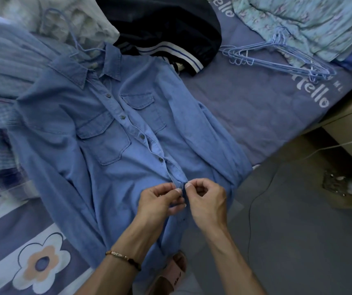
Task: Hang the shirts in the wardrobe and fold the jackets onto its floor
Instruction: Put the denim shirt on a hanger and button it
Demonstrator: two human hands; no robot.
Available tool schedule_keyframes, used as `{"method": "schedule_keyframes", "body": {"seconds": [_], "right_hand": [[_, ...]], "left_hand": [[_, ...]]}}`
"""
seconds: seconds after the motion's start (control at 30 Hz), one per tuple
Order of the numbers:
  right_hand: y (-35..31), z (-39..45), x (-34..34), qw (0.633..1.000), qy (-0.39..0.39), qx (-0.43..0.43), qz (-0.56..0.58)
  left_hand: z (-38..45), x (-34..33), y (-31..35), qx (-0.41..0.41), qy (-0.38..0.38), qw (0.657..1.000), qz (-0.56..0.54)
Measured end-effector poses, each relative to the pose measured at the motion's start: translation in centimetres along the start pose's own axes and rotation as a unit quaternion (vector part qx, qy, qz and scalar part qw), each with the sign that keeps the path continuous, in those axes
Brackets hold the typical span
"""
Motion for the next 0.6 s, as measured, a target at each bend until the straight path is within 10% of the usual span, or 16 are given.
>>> {"method": "schedule_keyframes", "body": {"seconds": [0.6], "right_hand": [[-0.5, -0.2, -0.7, 0.996, -0.057, 0.058, -0.035]], "left_hand": [[1.0, 0.0, 1.6, -0.013, 0.001, 0.995, 0.104]]}}
Point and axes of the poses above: each hand's wrist, its own z-axis towards the middle knuckle, its own x-axis out of the back of the hand, y = z × x, the point moved 6 cm from there along z, towards the middle knuckle, and after that the axes turned 8 degrees about -y, right-handed, at the moved point
